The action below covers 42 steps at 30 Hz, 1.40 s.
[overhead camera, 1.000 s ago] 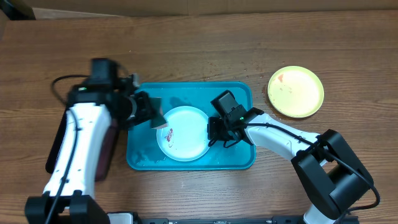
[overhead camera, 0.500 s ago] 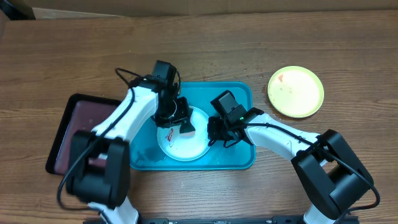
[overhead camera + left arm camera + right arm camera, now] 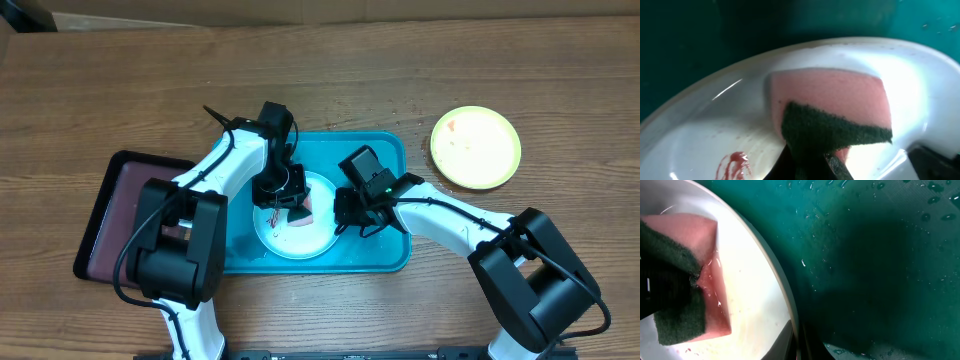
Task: Clean dirty plates on tray and stack at the side
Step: 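Scrub the light-blue plate with the sponge while right gripper holds rim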
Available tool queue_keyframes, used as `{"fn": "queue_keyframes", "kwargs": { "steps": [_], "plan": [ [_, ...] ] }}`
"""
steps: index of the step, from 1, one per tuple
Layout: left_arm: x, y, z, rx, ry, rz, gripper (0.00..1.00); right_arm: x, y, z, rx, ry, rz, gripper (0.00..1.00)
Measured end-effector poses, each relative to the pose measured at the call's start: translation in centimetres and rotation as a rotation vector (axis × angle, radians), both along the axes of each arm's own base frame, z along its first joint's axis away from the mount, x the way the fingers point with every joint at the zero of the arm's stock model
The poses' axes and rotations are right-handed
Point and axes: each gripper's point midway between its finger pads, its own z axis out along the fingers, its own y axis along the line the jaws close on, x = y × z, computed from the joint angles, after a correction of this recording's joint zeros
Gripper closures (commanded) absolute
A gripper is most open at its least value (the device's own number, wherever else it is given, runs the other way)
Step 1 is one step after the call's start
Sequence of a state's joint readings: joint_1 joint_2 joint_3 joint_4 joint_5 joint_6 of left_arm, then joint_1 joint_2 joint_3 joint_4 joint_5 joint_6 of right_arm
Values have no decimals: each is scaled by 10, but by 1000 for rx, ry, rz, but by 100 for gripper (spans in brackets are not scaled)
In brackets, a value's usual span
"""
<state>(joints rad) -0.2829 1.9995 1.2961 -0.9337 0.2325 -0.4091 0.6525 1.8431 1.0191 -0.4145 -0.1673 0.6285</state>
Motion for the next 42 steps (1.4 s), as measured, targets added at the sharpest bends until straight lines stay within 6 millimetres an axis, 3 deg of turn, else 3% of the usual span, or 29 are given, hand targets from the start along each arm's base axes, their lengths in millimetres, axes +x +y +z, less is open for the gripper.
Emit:
{"fn": "queue_keyframes", "kwargs": {
  "steps": [3,10,14,17,20,24,29,32,38,42],
  "plan": [
    [-4,10,1,80,10,-10,96,0,0,0,0,0,0,94],
    [-20,61,6,371,77,-26,96,0,0,0,0,1,0,94],
    [-26,80,13,513,132,11,96,-8,13,2,34,11,36,94],
    [-24,83,21,552,156,33,96,-9,14,3,40,14,40,94],
    [-3,77,28,525,100,57,96,-6,10,2,27,10,26,94],
    [25,44,24,288,25,-10,96,0,1,1,6,3,-6,94],
    [24,-15,30,-104,15,-176,96,4,-2,0,-5,-7,-19,94],
    [19,-36,37,-220,14,-236,96,4,-3,0,-6,-8,-20,94],
    [6,-42,26,-244,37,-253,96,4,-3,0,-7,-8,-20,94],
    [-8,-20,6,-117,94,-198,96,4,-2,0,-6,-8,-19,94]
  ]
}}
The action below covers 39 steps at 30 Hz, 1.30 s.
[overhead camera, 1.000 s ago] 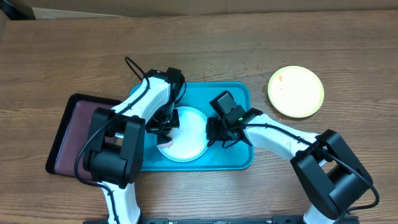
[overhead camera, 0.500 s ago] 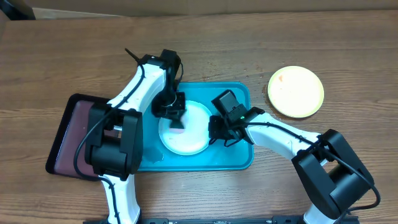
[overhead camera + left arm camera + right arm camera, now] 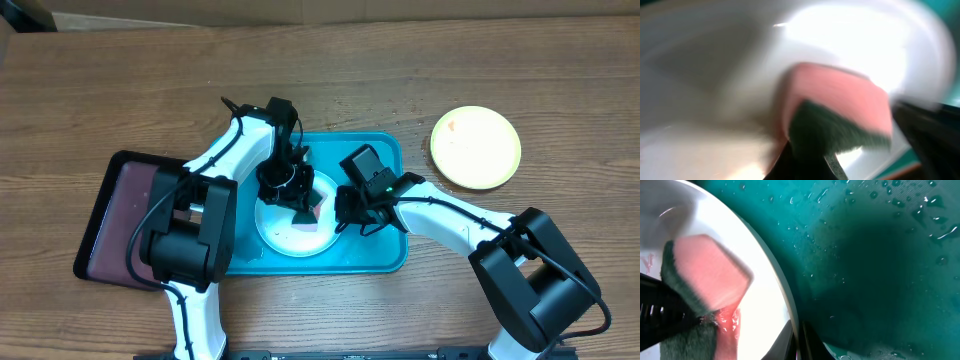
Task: Clean dirty plates on tray and stack at the side
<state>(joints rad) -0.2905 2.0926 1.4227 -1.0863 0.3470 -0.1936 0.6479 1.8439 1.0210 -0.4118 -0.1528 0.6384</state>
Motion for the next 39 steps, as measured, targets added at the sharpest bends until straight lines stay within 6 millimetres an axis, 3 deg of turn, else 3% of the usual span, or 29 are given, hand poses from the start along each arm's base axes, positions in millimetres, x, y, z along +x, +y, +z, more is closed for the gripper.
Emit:
{"fn": "queue_keyframes", "kwargs": {
  "steps": [3,9,11,16,21,25,29,36,39],
  "plan": [
    [-3,17,-1,136,-1,58,96,-1,1,0,0,0,5,94],
    [-5,82,5,559,-47,194,96,-1,2,0,6,2,9,94],
    [-8,96,11,660,-52,227,96,-6,10,2,31,10,31,95],
    [-18,126,34,891,-49,315,96,-12,18,3,46,19,54,96],
    [-10,158,71,1086,-101,444,96,-8,6,1,24,30,25,96],
    [5,169,92,1114,-167,565,96,-11,0,5,-18,60,38,96],
    [5,181,108,1087,-195,663,96,-11,-5,15,-89,66,78,96],
    [6,221,153,778,-229,861,95,21,0,76,-231,-73,106,96],
    [3,231,156,647,-188,881,96,29,-3,97,-315,-136,112,96]
  ]
}}
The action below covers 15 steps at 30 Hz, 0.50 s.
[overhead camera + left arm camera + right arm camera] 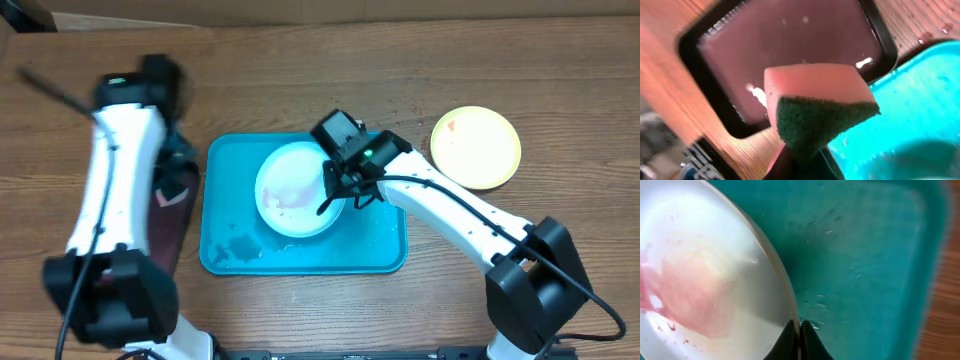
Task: Clean dirty plates on tray and stack at the side
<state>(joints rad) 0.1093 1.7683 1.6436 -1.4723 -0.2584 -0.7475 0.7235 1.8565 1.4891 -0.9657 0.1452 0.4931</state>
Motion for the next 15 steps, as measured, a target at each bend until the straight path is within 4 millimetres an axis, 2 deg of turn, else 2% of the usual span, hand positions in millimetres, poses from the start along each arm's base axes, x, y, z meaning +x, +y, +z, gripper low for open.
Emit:
{"fn": "queue_keyframes", "kwargs": {
  "steps": [6,8,13,15],
  "plan": [
    [-12,10,-16,-270,-4,-4,95,3,-4,50,-246,-209,47,96],
    [-17,13,-29,-327,-3,2,96,0,-1,70,-345,-313,75,96],
    [-37,20,-61,-428,13,54,96,-14,17,114,-561,-581,175,96],
    [-42,24,-67,-457,6,84,96,-23,27,132,-628,-689,204,96]
  ]
}}
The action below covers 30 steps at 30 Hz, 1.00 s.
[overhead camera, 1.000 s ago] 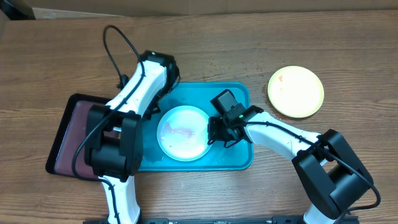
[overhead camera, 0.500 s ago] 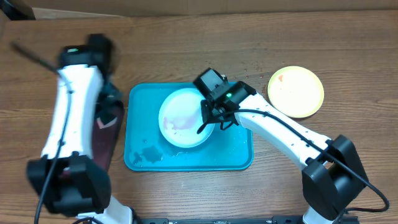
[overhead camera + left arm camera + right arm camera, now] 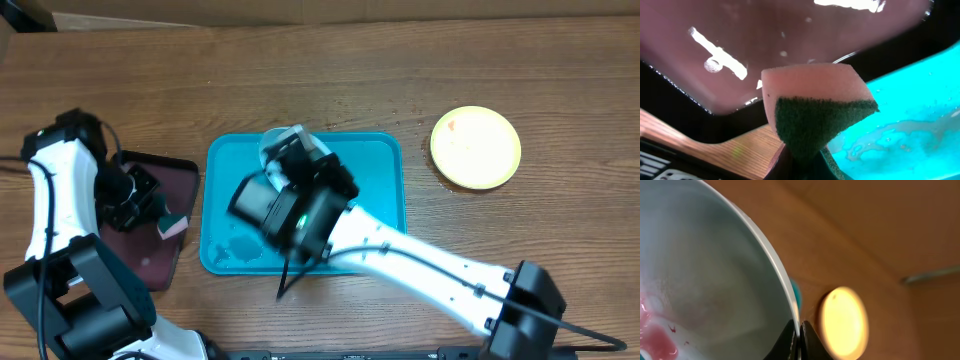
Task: Clean dirty plates on tray and stack at the side
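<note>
A white plate (image 3: 710,275), smeared red near its lower left, is held up on edge, and my right gripper (image 3: 799,330) is shut on its rim. In the overhead view only a sliver of this plate (image 3: 283,141) shows above the raised right arm, over the far edge of the teal tray (image 3: 375,235). My left gripper (image 3: 802,157) is shut on a pink sponge with a green scouring face (image 3: 815,107). The sponge (image 3: 172,226) hangs over the right edge of the dark basin (image 3: 135,260) of reddish water. A yellow plate (image 3: 475,147) lies on the table at the right.
The teal tray (image 3: 910,125) is wet, with puddles on its floor. The dark basin (image 3: 765,35) sits just left of it. The right arm's body (image 3: 300,215) stands high over the tray's middle. Brown wooden table (image 3: 420,60) all round.
The right gripper has raised the white plate from low over the teal tray to high and on edge. The left gripper with the sponge has come nearer, to the basin's right edge.
The left gripper pressed the sponge on the white plate in the teal tray while the right gripper pinched the rim. The red smear was then spread thin. The sponge then went to the dark basin, and the plate now hangs lifted above the tray.
</note>
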Available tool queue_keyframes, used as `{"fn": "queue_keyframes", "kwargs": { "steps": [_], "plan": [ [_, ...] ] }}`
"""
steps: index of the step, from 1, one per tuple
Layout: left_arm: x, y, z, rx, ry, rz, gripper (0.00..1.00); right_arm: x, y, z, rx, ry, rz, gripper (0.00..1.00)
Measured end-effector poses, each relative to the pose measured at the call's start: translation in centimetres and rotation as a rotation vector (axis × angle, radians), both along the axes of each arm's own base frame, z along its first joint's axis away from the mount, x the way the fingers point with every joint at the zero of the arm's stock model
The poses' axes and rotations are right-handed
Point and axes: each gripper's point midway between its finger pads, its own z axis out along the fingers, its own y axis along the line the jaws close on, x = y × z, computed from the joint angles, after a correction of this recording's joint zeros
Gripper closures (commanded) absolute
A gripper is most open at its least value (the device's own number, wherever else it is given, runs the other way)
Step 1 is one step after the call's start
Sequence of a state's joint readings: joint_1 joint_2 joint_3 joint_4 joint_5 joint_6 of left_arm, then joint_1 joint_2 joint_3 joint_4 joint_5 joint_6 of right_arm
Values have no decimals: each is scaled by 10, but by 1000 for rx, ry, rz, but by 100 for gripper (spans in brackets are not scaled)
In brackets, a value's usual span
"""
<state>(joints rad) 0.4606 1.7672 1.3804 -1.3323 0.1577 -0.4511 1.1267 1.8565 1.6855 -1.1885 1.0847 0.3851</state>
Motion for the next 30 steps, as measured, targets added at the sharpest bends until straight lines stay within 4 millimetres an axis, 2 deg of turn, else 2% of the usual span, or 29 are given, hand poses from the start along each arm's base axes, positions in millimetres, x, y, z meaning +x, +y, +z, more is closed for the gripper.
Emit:
{"fn": "queue_keyframes", "kwargs": {
  "steps": [2,6,11,13,16,22,27,30],
  "plan": [
    [-3,5,-1,-15,-5,24,96,-10,9,13,-42,-75,33,96],
    [-3,11,0,-37,-23,60,96,-25,23,27,-77,-152,76,96],
    [0,6,1,-68,-48,39,96,-20,21,23,-38,-140,57,96],
    [3,1,2,-100,-75,12,96,-12,17,12,29,-87,25,96],
    [12,-13,8,-184,-150,-65,96,8,5,-16,193,69,-61,96],
    [25,-46,23,-352,-303,-226,96,51,-46,-66,560,371,-343,96],
    [30,-79,31,-426,-350,-365,96,59,-83,-109,746,546,-528,96],
    [34,-103,32,-448,-364,-457,96,53,-91,-143,798,607,-573,96]
  ]
}}
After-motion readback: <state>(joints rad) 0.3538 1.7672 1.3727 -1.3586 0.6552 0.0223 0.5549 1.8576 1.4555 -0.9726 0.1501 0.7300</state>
